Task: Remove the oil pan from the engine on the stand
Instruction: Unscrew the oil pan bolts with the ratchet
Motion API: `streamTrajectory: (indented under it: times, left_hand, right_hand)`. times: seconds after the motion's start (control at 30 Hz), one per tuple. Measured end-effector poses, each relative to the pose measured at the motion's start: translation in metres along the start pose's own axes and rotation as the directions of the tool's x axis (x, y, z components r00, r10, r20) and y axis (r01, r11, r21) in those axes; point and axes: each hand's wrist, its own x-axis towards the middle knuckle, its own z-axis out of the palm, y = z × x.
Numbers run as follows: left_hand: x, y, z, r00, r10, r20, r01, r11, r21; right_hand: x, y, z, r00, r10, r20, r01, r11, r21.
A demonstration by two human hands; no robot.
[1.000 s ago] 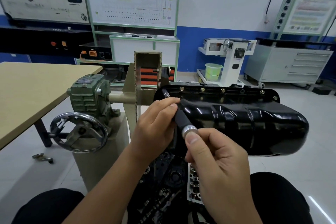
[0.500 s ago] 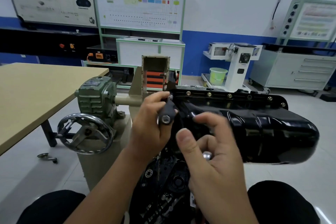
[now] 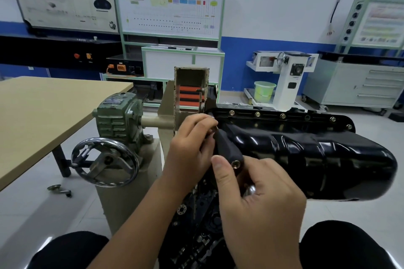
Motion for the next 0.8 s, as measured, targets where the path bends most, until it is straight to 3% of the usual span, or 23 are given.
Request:
streamTrajectory:
  times: [0.1,0.2,0.37,0.53,0.8]
  left_hand:
    - [0.007,-0.006,0.000,0.994,-0.097,0.058,0.091,0.992,0.088]
    - [0.010,-0.011,0.009,0.979,-0.196,0.051,0.188,0.974,0.123]
    - [0.018,-0.019,0.017,0.985,-0.170,-0.015,0.171,0.975,0.145]
    - [0.023,-0.033,0.021,0.997,-0.067,-0.047,0.073,0.985,0.155]
    - [0.029,-0.040,0.013,0.997,-0.067,-0.050,0.071,0.994,0.078]
  right_hand:
    - [0.000,0.005,-0.001,0.999,-0.007,-0.051,0.006,1.000,-0.024]
    - [0.005,0.006,0.006,0.999,0.014,-0.038,-0.011,0.998,0.063]
    - [0.012,0.010,0.019,1.000,-0.025,0.005,0.024,0.989,0.147]
    - [0.010,0.014,0.026,0.997,-0.073,-0.013,0.074,0.991,0.114]
    - [0.001,0.025,0.014,1.000,0.008,-0.002,-0.007,0.977,0.212]
